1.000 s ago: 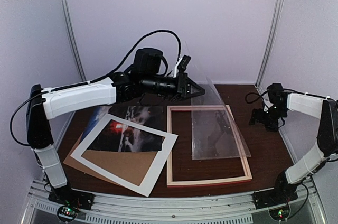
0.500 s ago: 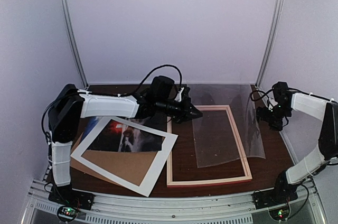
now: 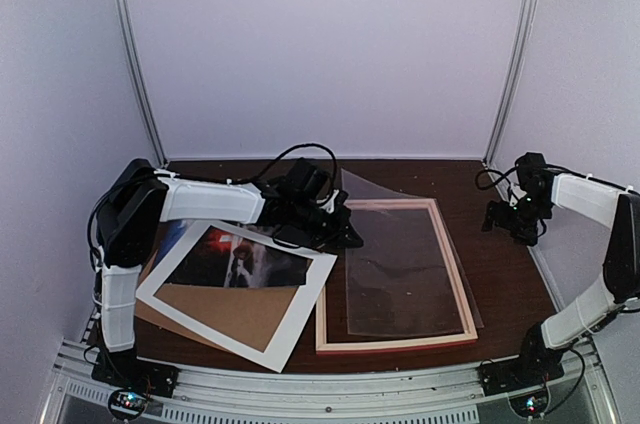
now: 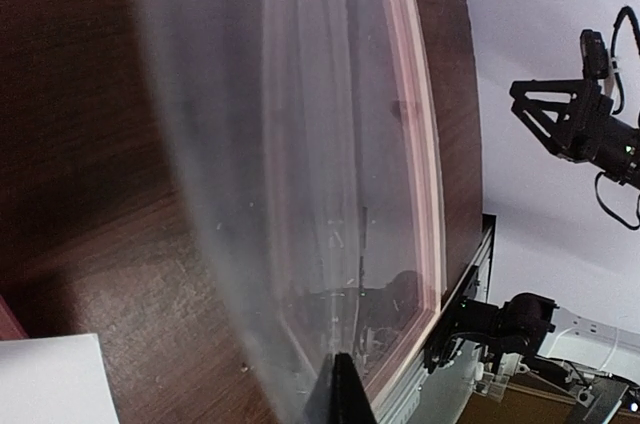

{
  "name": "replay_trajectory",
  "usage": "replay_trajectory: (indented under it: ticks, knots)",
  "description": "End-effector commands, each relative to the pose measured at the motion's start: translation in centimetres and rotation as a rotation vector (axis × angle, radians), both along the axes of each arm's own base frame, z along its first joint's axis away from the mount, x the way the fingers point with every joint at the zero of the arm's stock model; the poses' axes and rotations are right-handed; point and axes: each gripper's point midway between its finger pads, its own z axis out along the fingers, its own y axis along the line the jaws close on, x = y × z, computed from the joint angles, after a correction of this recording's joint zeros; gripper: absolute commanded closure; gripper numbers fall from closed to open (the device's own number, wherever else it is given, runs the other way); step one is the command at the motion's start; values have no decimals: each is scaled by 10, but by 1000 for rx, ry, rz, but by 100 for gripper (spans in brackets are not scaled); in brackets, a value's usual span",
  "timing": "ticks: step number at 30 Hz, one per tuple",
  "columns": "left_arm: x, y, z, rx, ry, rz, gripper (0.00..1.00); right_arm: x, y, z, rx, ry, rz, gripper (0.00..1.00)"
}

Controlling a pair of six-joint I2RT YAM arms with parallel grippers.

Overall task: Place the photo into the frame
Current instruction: Place the glass panel.

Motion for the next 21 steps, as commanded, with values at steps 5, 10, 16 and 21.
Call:
replay_trajectory:
  ticks: [5,10,16,21]
  knots:
    - [1,14,-15,97,-35,-48,100,5,-2,11,-21,-32,10,4]
    - [2,19,-19,114,-40,-49,100,7,7,8,23,-34,36,5]
    - [7,20,-18,123,-63,-41,100,10,37,1,77,-33,133,5]
    - [9,19,-21,121,-64,-37,100,13,62,-3,111,-35,211,6]
